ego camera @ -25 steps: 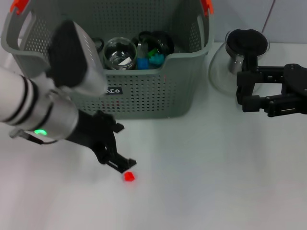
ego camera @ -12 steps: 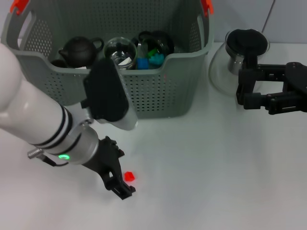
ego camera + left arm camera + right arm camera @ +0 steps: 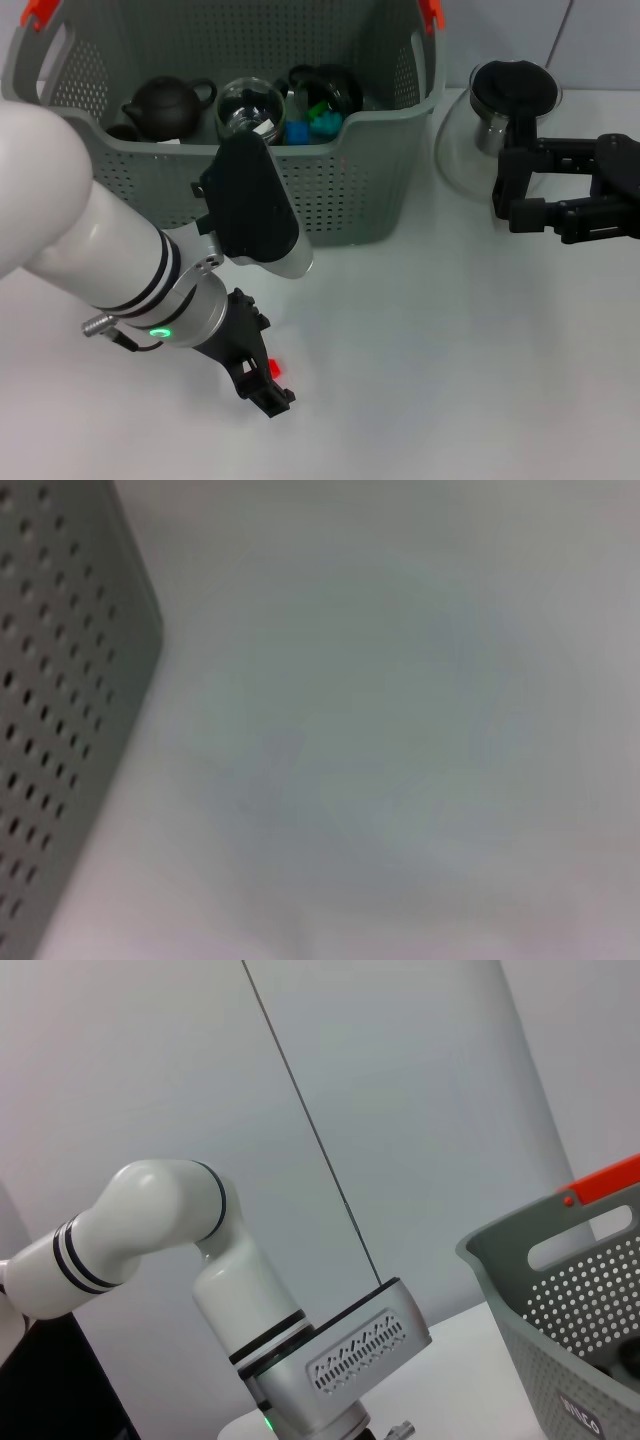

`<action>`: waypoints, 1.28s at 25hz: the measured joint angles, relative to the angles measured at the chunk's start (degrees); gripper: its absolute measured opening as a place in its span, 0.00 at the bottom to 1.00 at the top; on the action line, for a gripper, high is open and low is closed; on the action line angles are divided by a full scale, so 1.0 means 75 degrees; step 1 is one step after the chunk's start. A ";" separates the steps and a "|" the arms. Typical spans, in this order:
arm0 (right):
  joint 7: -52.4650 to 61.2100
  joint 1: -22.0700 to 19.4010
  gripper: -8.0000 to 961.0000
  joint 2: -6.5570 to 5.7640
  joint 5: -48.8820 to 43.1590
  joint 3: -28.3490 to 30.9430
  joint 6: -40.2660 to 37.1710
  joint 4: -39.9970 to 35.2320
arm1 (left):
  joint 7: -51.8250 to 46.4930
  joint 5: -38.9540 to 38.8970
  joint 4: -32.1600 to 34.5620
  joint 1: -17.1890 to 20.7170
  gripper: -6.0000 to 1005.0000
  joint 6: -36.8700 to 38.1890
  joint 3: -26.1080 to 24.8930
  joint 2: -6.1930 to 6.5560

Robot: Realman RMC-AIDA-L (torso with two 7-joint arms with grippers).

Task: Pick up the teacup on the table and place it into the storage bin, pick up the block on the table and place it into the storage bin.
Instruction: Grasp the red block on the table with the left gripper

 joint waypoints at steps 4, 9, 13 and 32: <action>-0.0028 -0.0022 0.96 0.0001 0.0000 0.0000 -0.0001 0.0000 | -0.0116 0.0033 0.0169 -0.0105 0.85 -0.0071 0.0133 0.0007; -0.0090 -0.0039 0.96 0.0001 0.0000 0.0000 -0.0003 0.0000 | -0.0179 0.0217 0.0420 -0.0238 0.84 -0.0153 0.0215 -0.0011; -0.0115 -0.0054 0.96 0.0001 0.0000 0.0000 0.0022 0.0000 | -0.0290 0.0403 0.0474 -0.0278 0.80 -0.0301 0.0341 -0.0013; -0.0137 -0.0101 0.96 0.0001 0.0000 0.0026 0.0021 0.0000 | -0.0553 0.0790 0.0575 -0.0436 0.43 -0.0375 0.0720 0.0000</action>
